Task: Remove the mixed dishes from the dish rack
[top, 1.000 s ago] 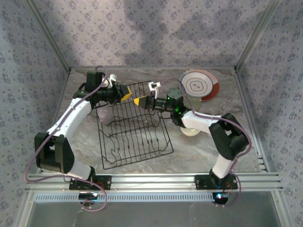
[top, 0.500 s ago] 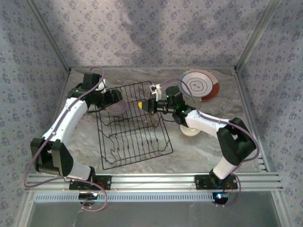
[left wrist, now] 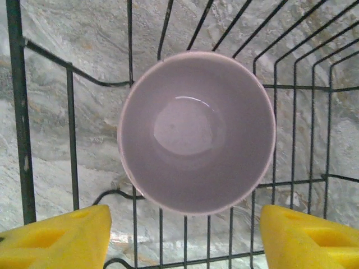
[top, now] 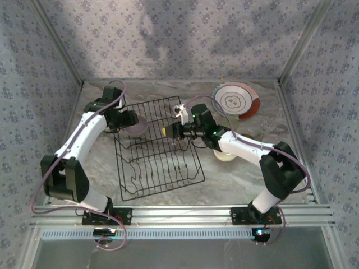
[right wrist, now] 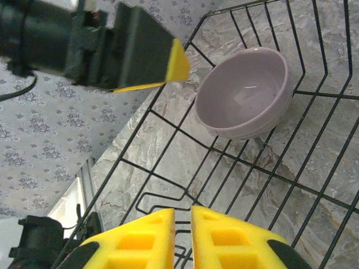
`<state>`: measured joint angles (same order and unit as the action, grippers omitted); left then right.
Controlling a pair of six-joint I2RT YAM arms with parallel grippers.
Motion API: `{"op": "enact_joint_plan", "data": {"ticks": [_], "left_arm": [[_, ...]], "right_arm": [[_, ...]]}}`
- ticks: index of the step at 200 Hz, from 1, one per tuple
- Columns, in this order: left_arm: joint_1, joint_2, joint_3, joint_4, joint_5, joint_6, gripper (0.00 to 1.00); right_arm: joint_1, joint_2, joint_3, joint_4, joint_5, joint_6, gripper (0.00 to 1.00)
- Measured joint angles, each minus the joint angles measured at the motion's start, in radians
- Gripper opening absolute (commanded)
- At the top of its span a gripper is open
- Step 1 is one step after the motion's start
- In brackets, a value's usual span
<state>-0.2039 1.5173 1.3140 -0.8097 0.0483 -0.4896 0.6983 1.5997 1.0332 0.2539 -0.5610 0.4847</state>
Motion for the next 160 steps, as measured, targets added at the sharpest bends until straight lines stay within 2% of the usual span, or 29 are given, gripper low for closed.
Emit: {"op": "enact_joint_plan", "data": {"ticks": [29,98,137,160], "left_arm": [[0.000,0.093,0.097,-0.010,-0.050,0.019,0.58],[0.000,0.302,0.264,-0.054,-0.144,0.056,0.53],[0.001,0.351,0.290,-0.078,-0.190,0.074,0.52],[0.006,0.369,0.302,-0.082,-0.199,0.082,0.49]], "right_arm": [[0.005,-0.014,-0.002,-0.004,0.002,-0.005,0.24],[0.005,-0.099,-0.066,-0.008,0.005,-0.015,0.37],[0.005,-0.117,-0.083,-0.019,0.005,-0.023,0.38],[0.005,-0.117,-0.087,-0.019,0.005,-0.023,0.38]]}}
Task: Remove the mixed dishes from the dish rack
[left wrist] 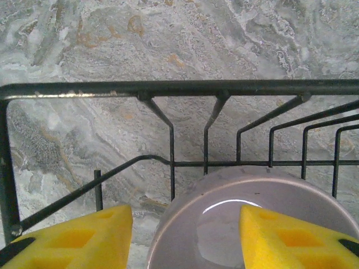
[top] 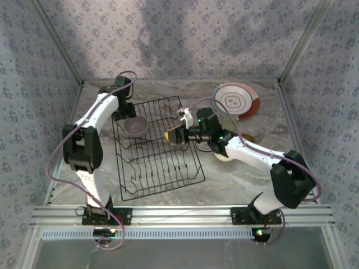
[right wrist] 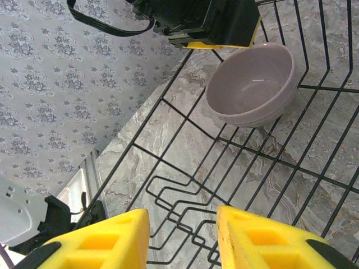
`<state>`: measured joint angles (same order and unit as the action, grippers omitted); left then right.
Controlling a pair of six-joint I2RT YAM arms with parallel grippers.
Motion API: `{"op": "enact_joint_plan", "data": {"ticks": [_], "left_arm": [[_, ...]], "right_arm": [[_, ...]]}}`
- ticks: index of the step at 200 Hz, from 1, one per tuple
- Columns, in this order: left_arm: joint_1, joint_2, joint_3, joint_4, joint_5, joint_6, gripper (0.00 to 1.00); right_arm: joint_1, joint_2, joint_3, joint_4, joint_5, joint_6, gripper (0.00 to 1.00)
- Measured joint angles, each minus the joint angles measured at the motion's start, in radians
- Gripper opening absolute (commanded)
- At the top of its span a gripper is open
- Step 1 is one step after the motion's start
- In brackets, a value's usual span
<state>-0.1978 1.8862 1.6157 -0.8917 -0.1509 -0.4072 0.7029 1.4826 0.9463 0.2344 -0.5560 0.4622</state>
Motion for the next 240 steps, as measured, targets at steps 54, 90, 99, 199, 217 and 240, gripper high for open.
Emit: {"op": "enact_joint_plan", "data": {"ticks": [54,90,99,199,217,240], "left_arm": [[0.008,0.008,-0.006,-0.001,0.001,-0.001,0.45],[0.008,0.007,-0.080,0.016,0.008,-0.005,0.43],[0.008,0.007,-0.105,0.019,0.008,-0.005,0.42],[0.005,-0.072,-0.188,0.049,0.053,-0.045,0.03],[-0.001,-0.076,-0.190,0.057,0.061,-0.049,0.00],[-0.008,-0.078,-0.192,0.057,0.065,-0.050,0.00]], "right_arm": [[0.000,0.000,-0.003,0.001,0.000,0.000,0.38],[0.000,0.000,-0.011,0.001,-0.001,0.001,0.38],[0.000,0.000,-0.012,0.001,-0.001,0.001,0.38],[0.000,0.000,-0.011,-0.050,0.042,0.011,0.39],[0.000,0.000,0.001,-0.113,0.083,0.011,0.41],[0.000,0.000,0.032,-0.188,0.138,0.007,0.46]]}}
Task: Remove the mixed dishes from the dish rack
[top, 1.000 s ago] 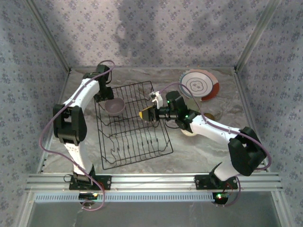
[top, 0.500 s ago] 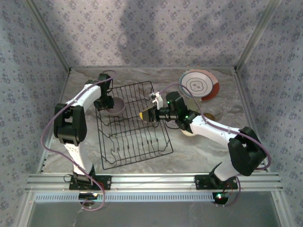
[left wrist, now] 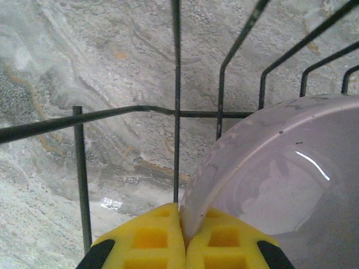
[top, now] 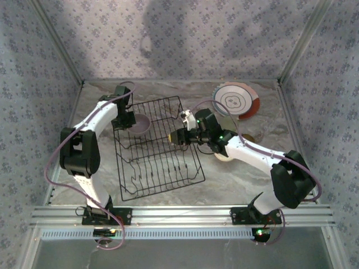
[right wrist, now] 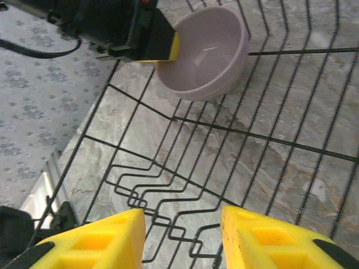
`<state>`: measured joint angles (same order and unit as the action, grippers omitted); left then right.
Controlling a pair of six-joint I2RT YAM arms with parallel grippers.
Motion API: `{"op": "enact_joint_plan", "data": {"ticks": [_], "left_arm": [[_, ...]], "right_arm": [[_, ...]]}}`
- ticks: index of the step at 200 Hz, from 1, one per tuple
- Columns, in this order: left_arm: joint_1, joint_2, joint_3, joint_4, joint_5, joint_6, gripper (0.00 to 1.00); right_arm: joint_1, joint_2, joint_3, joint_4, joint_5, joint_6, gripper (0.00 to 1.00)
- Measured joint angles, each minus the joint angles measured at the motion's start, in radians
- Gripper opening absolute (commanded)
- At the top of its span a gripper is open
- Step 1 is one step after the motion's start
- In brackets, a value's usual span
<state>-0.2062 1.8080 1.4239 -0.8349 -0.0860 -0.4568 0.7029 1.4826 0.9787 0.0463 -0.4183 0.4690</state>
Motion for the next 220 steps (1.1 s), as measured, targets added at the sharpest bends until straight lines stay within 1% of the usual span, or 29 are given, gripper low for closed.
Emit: {"op": "enact_joint_plan", "data": {"ticks": [10,35,55,69,86,127,157,185,195,220], "left_arm": [[-0.006,0.000,0.000,0.000,0.003,0.000,0.00],[-0.022,-0.016,-0.014,0.000,0.011,0.000,0.00],[-0.046,-0.051,-0.027,0.000,0.012,0.000,0.00],[-0.067,-0.084,-0.035,0.003,0.014,0.000,0.00],[-0.095,-0.129,-0.045,0.002,0.014,-0.001,0.00],[-0.162,-0.222,-0.058,0.005,0.014,-0.006,0.00],[-0.211,-0.276,-0.086,0.008,0.002,-0.008,0.00],[-0.262,-0.296,-0.095,0.010,-0.023,-0.016,0.00],[-0.279,-0.301,-0.099,0.010,-0.033,-0.016,0.00],[-0.311,-0.313,-0.111,0.015,-0.047,-0.020,0.00]], "right_arm": [[0.000,0.000,0.014,-0.027,0.021,-0.004,0.48],[0.005,0.000,0.056,-0.100,0.081,-0.018,0.62],[0.020,0.001,0.109,-0.179,0.129,-0.026,0.69],[0.032,0.010,0.164,-0.237,0.161,-0.032,0.73],[0.043,0.025,0.229,-0.290,0.193,-0.034,0.74],[0.055,0.085,0.341,-0.393,0.233,-0.034,0.74],[0.060,0.158,0.406,-0.452,0.247,-0.032,0.71],[0.071,0.214,0.465,-0.497,0.247,-0.029,0.68],[0.075,0.230,0.488,-0.508,0.248,-0.027,0.66],[0.084,0.256,0.527,-0.539,0.248,-0.019,0.54]]}}
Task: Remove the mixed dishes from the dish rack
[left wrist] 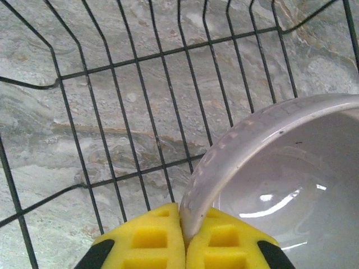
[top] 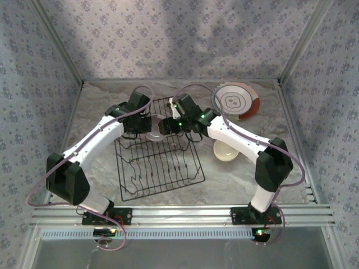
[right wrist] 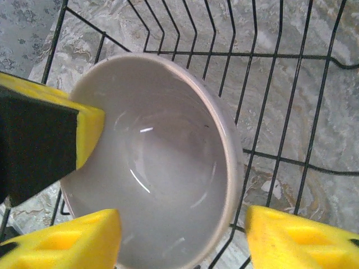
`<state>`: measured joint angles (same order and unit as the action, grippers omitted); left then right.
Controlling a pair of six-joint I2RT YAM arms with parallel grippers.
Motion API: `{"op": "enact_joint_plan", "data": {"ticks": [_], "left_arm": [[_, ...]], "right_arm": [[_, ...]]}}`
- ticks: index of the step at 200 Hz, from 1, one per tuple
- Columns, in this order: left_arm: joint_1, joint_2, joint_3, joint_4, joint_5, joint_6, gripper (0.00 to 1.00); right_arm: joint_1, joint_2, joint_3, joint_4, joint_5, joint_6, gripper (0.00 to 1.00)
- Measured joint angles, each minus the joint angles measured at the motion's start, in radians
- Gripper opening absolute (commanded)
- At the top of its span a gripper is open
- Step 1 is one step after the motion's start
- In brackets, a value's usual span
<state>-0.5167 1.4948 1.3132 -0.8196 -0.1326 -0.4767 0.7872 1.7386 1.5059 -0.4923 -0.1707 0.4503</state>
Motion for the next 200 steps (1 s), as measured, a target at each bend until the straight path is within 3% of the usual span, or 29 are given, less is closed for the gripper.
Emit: {"op": "enact_joint_plan", "data": {"ticks": [36,118,160,186,200], "left_arm": [[-0.007,-0.016,-0.012,0.005,-0.026,-0.003,0.00],[-0.021,-0.028,-0.019,0.014,-0.052,-0.003,0.00],[-0.041,-0.040,-0.063,0.061,-0.075,-0.007,0.00],[-0.047,-0.062,-0.096,0.096,-0.079,-0.020,0.00],[-0.047,-0.074,-0.111,0.115,-0.079,-0.022,0.00]], "right_arm": [[0.001,0.016,0.012,-0.026,0.011,0.015,0.42],[0.007,0.055,0.024,-0.052,0.025,0.040,0.29],[0.006,0.063,0.024,-0.062,0.045,0.077,0.16],[0.005,0.064,0.024,-0.062,0.053,0.108,0.00],[0.005,0.064,0.025,-0.059,0.055,0.116,0.00]]}}
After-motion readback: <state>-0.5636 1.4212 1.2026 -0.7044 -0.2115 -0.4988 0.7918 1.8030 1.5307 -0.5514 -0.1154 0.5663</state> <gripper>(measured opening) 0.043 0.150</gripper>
